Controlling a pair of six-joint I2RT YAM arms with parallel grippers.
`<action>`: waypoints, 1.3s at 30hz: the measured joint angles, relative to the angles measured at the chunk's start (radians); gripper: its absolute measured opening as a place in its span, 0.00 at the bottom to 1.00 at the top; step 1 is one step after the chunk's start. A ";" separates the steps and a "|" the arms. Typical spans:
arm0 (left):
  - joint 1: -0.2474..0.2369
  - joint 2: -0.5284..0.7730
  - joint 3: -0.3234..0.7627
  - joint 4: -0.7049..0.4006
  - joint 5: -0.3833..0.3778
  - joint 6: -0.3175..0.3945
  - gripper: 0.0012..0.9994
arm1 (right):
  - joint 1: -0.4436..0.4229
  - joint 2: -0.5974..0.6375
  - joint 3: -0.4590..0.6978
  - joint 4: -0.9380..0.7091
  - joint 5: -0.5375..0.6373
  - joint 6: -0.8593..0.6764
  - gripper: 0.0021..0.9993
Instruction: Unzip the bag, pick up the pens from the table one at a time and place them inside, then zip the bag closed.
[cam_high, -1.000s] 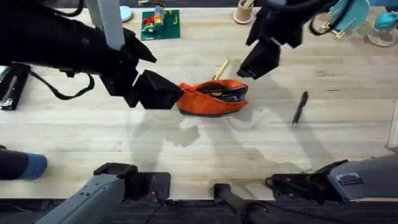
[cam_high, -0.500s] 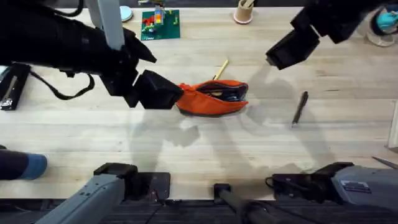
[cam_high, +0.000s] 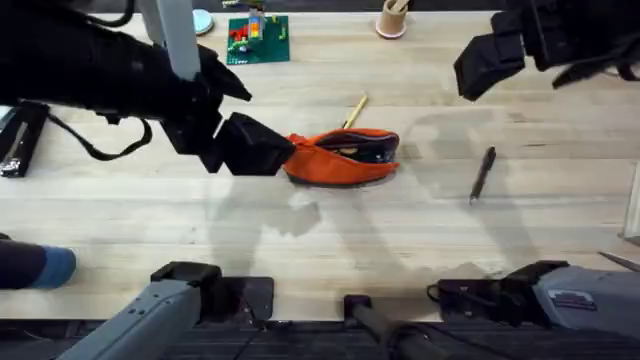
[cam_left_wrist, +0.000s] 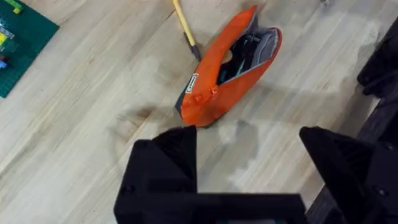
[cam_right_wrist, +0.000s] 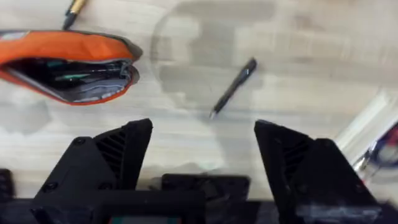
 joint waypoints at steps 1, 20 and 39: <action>0.000 0.000 0.000 0.000 0.000 0.000 1.00 | 0.000 0.000 0.000 -0.016 0.005 0.038 1.00; 0.000 0.000 0.000 0.000 -0.001 0.000 1.00 | -0.117 -0.035 -0.141 -0.031 0.028 0.385 1.00; 0.000 0.000 0.000 0.000 -0.002 0.000 1.00 | -0.221 -0.087 -0.663 0.362 -0.019 0.507 1.00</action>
